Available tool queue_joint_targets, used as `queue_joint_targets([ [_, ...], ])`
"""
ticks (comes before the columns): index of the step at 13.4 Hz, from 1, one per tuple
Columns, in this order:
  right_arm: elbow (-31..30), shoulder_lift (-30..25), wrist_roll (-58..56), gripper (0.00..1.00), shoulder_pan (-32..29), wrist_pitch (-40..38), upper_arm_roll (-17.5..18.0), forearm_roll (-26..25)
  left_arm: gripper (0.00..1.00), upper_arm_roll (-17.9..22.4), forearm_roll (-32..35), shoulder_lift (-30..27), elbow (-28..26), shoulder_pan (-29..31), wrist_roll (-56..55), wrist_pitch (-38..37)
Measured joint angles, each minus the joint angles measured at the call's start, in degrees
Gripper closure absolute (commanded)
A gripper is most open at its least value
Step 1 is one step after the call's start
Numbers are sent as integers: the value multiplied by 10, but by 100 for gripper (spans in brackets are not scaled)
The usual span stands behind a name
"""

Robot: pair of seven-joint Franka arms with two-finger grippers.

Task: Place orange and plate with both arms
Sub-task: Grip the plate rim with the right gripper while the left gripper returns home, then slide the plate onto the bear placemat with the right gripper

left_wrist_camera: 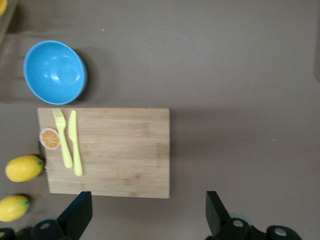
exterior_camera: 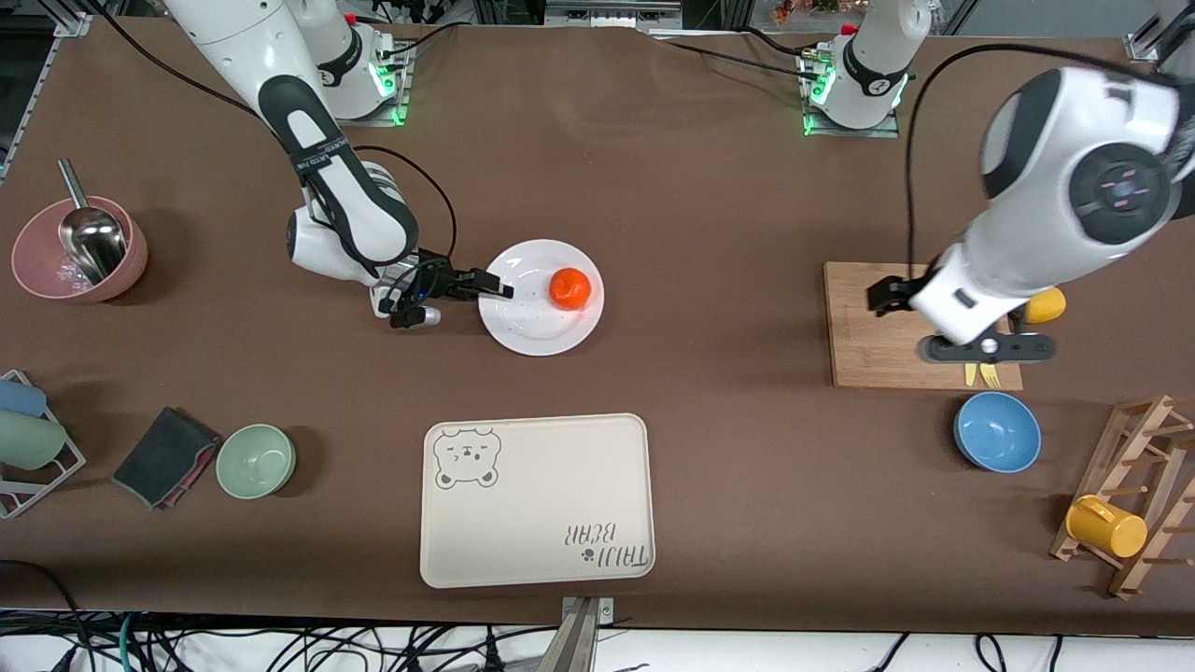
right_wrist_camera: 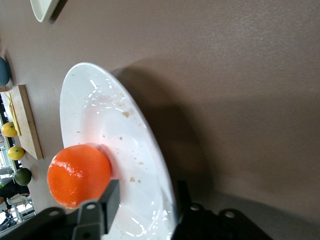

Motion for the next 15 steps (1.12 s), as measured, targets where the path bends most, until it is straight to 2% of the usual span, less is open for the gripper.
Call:
queue_joint_targets([
  [3,2,4,-11,100,-3,1,-2,0,0,7,0,-27,-8,24,57,-5],
  [6,9,6,-17,100,-6,-3,-2,4,0,57,0,-60,-31,23,74,0],
  [8,11,7,-17,100,-6,-2,-2,15,0,76,-8,-77,-44,22,83,10],
  [11,22,8,-17,100,-10,-1,-4,19,0,77,-48,-87,-51,21,83,10],
  [15,41,8,-17,100,-12,-1,-12,20,0,77,-51,-87,-52,20,83,9],
])
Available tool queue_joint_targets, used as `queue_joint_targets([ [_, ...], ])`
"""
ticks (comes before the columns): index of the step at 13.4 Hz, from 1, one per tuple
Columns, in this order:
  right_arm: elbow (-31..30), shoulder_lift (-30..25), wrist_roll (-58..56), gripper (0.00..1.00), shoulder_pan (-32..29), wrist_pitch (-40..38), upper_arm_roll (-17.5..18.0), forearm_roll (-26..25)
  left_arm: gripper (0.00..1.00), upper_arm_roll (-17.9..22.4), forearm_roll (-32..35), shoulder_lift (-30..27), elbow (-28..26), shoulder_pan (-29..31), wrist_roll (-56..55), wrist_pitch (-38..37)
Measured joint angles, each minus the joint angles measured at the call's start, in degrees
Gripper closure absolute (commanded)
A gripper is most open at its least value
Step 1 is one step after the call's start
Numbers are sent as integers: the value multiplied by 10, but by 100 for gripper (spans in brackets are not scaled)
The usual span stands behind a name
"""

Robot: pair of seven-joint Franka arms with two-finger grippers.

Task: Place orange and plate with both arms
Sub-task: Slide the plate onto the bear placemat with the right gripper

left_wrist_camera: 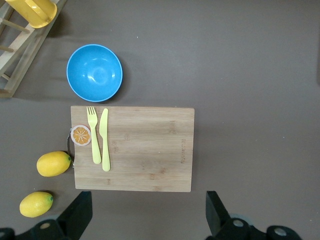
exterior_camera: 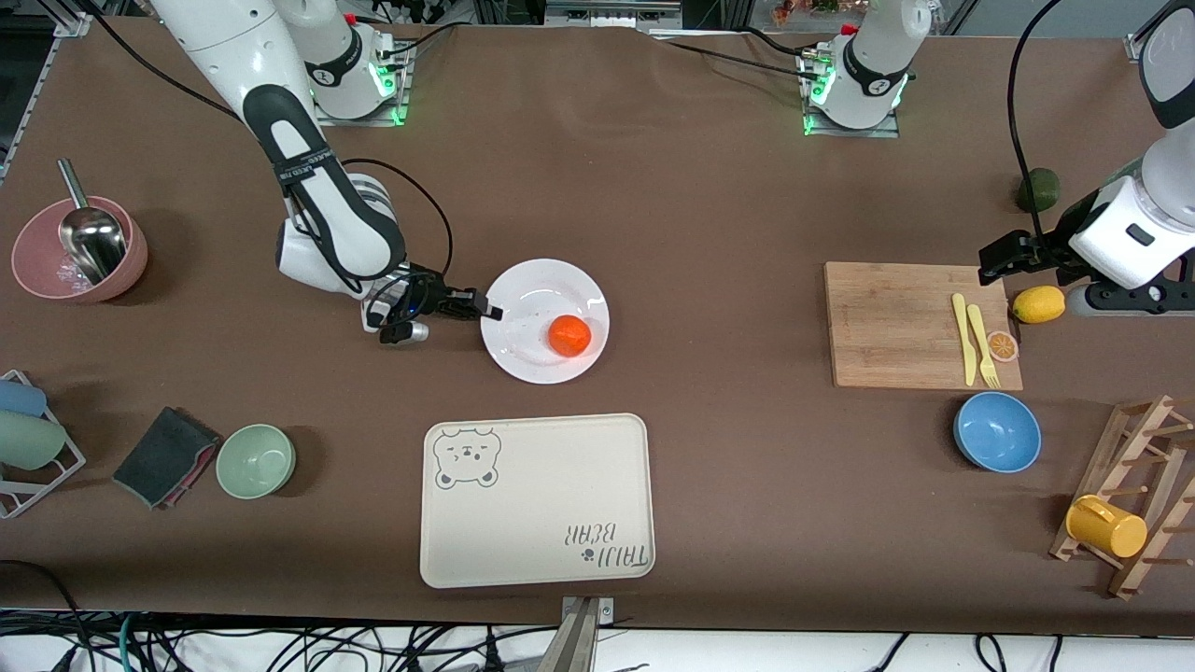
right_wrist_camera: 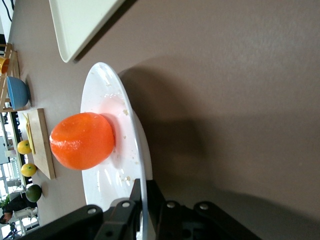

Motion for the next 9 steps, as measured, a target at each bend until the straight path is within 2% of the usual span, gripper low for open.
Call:
queue_joint_targets([
  [5,53,0,1,100,-3,-1,-23,2,0,0,-1,0,0,0,0,0],
  [9,105,3,5,100,-33,-6,-32,3,0,0,-1,0,0,0,0,0],
])
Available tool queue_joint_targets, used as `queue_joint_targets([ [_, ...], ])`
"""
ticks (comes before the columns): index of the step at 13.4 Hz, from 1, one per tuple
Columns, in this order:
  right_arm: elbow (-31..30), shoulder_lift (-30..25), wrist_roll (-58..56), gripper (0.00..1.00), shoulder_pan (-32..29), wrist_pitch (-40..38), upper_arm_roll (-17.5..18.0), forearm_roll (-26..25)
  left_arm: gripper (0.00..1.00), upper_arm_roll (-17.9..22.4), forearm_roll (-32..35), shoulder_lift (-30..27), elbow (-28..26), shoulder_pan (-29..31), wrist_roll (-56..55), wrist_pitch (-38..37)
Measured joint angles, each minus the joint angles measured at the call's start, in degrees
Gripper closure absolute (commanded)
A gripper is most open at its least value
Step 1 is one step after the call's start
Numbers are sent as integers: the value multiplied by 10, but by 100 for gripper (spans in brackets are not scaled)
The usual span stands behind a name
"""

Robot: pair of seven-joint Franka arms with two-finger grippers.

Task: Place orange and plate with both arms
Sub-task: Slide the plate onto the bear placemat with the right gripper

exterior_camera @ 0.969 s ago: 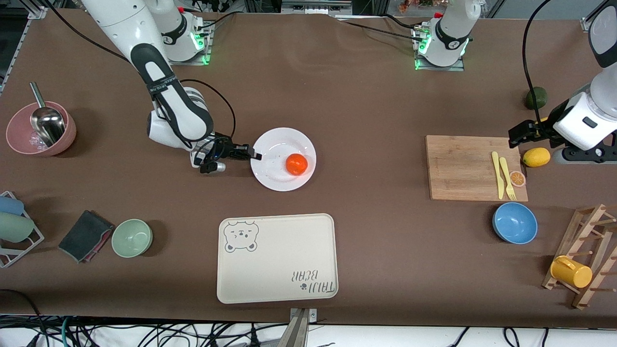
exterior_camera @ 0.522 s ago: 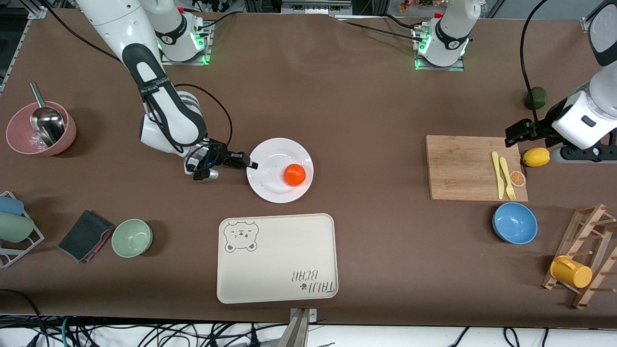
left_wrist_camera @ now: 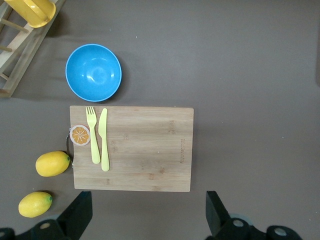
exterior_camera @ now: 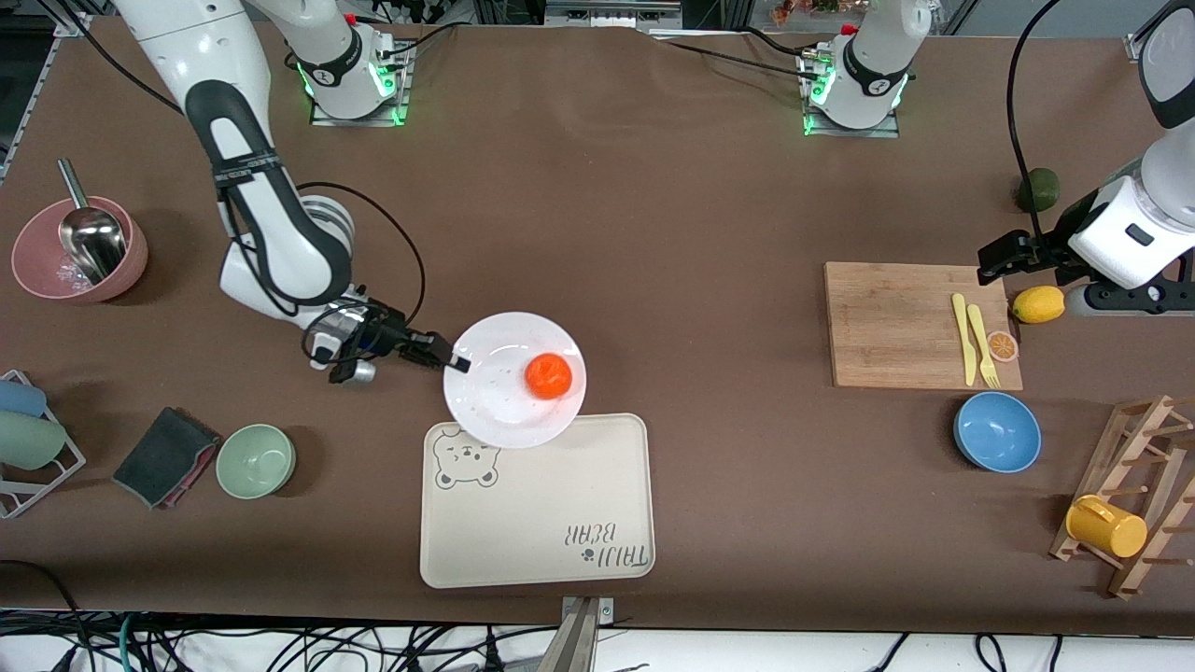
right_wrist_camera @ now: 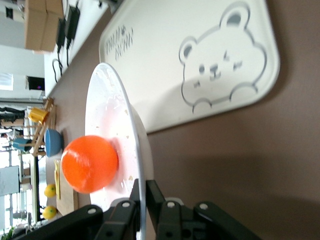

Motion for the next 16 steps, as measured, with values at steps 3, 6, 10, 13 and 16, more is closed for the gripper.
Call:
queue_joint_targets([
  [3,55,34,1,100,-17,-1,0,8,0,0,-1,0,0,0,0,0],
  [6,124,94,1,100,-25,-1,-1,17,0,0,-1,0,0,0,0,0],
  [10,188,160,3,100,-26,-1,0,19,0,0,-1,0,0,0,0,0],
  [13,227,195,5,100,-26,-1,0,19,0,0,-1,0,0,0,0,0],
  [16,246,218,5,100,-25,-1,0,19,0,0,-1,0,0,0,0,0],
])
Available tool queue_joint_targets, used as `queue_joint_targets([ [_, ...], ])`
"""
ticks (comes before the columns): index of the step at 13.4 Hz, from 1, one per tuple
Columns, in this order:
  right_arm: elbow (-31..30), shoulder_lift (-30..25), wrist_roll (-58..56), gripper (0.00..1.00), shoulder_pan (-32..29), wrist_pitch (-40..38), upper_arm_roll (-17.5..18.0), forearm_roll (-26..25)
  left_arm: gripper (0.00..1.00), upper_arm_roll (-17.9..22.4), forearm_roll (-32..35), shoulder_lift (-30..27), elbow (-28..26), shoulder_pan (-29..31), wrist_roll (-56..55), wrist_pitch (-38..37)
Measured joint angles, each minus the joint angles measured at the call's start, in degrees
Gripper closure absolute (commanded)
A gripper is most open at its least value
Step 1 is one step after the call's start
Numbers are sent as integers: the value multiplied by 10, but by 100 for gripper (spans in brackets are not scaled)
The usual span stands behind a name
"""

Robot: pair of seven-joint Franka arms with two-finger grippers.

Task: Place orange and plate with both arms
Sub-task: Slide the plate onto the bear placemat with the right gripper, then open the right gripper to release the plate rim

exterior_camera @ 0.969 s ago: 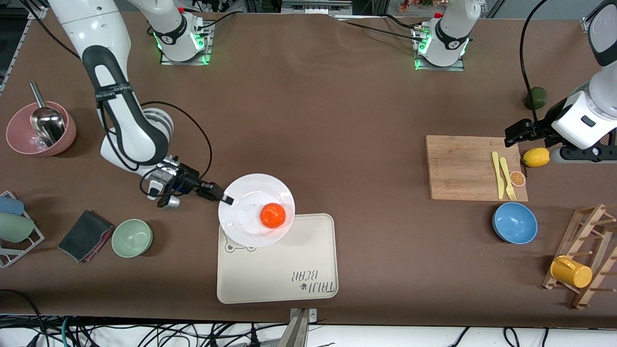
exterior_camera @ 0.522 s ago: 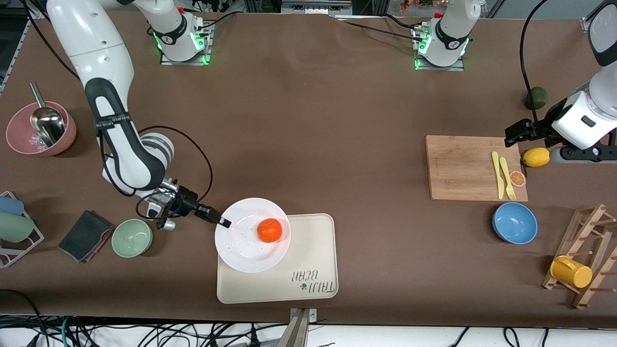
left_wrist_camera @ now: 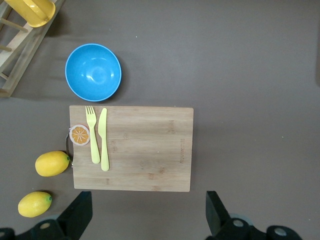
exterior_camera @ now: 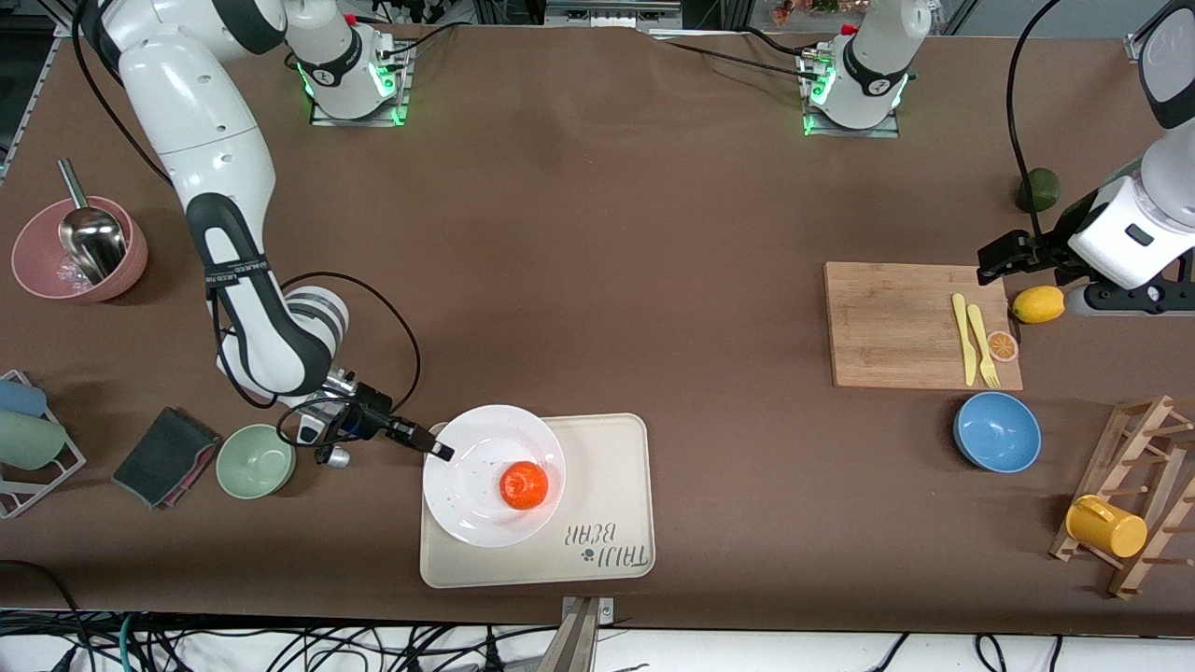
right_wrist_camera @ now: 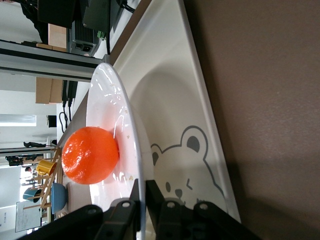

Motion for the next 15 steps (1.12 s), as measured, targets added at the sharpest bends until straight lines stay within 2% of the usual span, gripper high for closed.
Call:
queue_joint_targets([
  [9,42,37,0,100,4,1,1,0,0,0,0,0,0,0,0,0],
  [10,42,37,0,88,4,1,1,0,0,0,0,0,0,0,0,0],
  [11,43,37,0,49,4,1,1,0,0,0,0,0,0,0,0,0],
  [12,43,37,0,30,4,1,1,0,0,0,0,0,0,0,0,0],
  [13,43,37,0,18,4,1,1,1,0,0,0,0,0,0,0,0],
  [15,45,37,0,14,4,1,1,1,0,0,0,0,0,0,0,0],
])
